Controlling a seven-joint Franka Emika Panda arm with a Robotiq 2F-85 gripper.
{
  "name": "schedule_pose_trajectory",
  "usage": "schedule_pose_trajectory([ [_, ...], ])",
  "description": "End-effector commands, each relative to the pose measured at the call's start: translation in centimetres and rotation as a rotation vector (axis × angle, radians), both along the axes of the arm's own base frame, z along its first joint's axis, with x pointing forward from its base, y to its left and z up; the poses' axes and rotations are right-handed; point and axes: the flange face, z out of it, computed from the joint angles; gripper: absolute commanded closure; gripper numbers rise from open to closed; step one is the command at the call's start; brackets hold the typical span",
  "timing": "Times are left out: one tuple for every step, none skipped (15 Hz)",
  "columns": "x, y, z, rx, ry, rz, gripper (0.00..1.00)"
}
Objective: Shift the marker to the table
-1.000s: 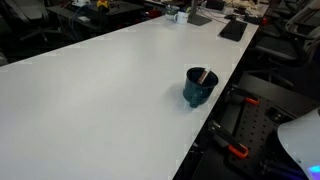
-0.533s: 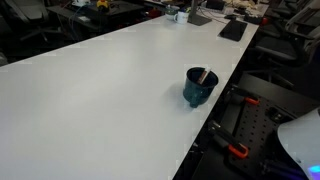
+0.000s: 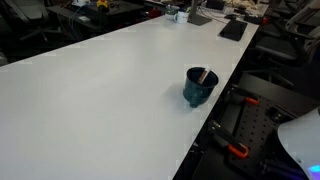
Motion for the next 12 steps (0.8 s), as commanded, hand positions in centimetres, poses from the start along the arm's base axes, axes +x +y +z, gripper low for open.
schedule_pose_trajectory([
  [0.8, -0.5, -3.1, 0.035, 0.129, 0.149, 0.00],
  [1.1, -0.4, -4.5, 0.041, 0.162, 0.191, 0.00],
  [1.4, -0.3, -5.9, 0.045, 0.197, 0.232, 0.00],
  [1.7, 0.0, -7.7, 0.048, 0.235, 0.271, 0.00],
  [2.0, 0.2, -9.3, 0.047, 0.276, 0.312, 0.00],
  [2.3, 0.5, -11.2, 0.047, 0.301, 0.365, 0.00],
  [2.7, 0.7, -13.1, 0.046, 0.320, 0.420, 0.00],
  [3.3, 0.6, -14.5, 0.031, 0.331, 0.471, 0.00],
  [2.4, 0.4, -12.1, 0.047, 0.303, 0.384, 0.00],
  [2.7, 0.4, -13.4, 0.047, 0.323, 0.394, 0.00],
  [2.8, 0.4, -13.9, 0.048, 0.334, 0.392, 0.00],
  [2.8, 0.4, -13.8, 0.048, 0.331, 0.392, 0.00],
])
